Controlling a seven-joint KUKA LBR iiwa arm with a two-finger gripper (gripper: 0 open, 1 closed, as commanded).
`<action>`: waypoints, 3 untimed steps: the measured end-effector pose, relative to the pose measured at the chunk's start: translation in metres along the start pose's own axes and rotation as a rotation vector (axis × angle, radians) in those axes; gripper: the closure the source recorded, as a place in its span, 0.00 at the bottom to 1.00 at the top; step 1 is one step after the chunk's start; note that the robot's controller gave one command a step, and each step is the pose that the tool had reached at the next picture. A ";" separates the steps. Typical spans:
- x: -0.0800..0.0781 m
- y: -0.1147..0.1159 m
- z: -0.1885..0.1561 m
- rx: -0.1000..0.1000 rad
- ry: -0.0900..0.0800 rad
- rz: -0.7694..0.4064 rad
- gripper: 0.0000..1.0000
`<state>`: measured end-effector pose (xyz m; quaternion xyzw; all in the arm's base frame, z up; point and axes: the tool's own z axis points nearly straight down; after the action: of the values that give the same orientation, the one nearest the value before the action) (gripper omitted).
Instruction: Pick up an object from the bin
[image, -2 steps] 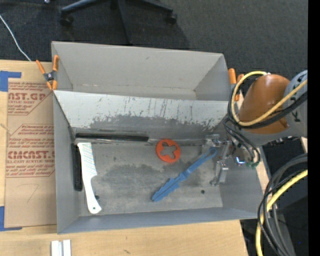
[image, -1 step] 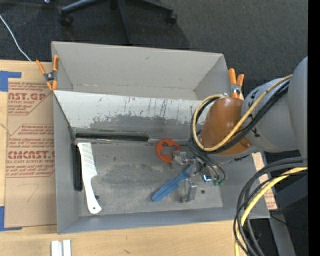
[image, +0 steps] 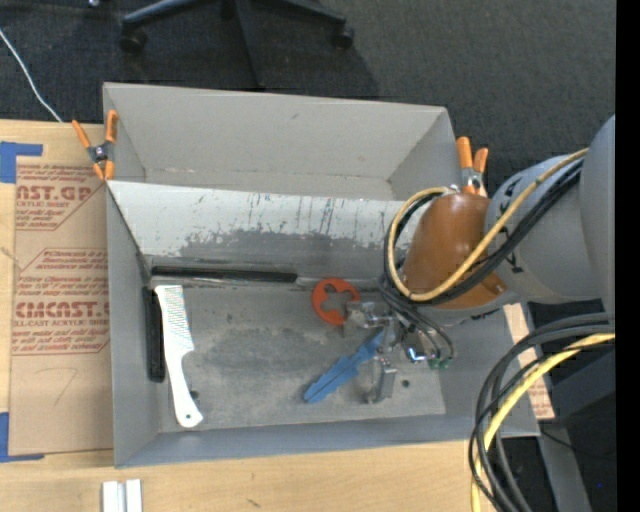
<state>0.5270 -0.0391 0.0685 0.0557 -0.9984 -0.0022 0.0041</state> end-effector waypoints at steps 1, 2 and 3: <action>-0.034 0.032 -0.091 0.000 -0.009 -0.275 0.00; -0.068 0.044 0.001 -0.003 0.000 -0.234 0.00; -0.055 0.032 -0.032 -0.002 -0.010 -0.092 0.00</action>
Offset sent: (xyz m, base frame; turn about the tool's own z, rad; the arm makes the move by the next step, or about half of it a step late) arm 0.0630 0.0493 0.0031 -0.2332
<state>0.5786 -0.0012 0.1001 0.1017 -0.9948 -0.0037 -0.0011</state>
